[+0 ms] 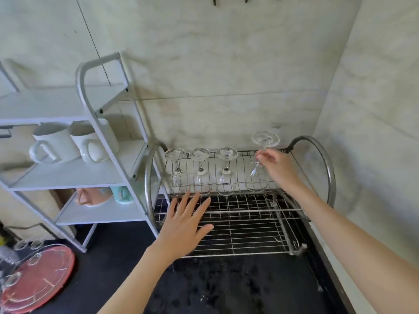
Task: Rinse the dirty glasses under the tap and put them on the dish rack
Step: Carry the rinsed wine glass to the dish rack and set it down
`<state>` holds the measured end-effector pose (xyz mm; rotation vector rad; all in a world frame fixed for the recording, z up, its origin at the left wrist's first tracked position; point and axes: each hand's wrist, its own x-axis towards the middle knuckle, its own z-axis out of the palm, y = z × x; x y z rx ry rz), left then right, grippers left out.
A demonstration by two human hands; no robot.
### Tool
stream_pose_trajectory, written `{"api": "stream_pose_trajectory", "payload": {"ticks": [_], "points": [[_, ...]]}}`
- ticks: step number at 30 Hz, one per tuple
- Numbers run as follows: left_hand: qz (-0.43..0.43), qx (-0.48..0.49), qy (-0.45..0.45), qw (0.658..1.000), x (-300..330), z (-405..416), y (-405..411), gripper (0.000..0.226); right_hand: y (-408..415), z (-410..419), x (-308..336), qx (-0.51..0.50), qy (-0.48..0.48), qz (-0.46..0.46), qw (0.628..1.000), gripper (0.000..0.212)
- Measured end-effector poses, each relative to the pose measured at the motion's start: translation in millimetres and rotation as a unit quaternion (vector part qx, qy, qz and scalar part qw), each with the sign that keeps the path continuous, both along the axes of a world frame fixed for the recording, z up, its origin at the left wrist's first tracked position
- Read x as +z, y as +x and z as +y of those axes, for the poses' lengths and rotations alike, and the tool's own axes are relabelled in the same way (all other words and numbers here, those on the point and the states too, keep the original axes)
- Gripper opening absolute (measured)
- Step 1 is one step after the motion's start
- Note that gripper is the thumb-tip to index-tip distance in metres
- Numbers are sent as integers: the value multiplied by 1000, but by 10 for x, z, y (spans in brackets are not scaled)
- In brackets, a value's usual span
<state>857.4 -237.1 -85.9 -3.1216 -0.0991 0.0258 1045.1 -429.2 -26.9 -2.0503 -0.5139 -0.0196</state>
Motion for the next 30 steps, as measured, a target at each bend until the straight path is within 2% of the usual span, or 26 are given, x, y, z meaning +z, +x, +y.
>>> {"api": "stream_pose_trajectory", "payload": {"ticks": [4, 11, 21, 25, 28, 30], "points": [[7, 39, 21, 999, -30, -29, -3, 64, 105, 66, -125, 15, -1, 20, 1000, 21], [-14, 39, 53, 998, -95, -24, 2, 68, 161, 112, -221, 34, -10, 26, 999, 19], [4, 33, 36, 999, -49, -27, 8, 73, 152, 60, -266, 49, -22, 6, 999, 21], [3, 12, 25, 1000, 7, -39, 22, 86, 149, 49, -278, 49, -21, 28, 998, 30], [50, 12, 28, 998, 38, -27, 37, 93, 39, -7, -249, 49, -31, 44, 997, 44], [72, 13, 31, 997, 60, -9, 53, 86, -115, -78, -221, 41, -59, 34, 997, 48]]}}
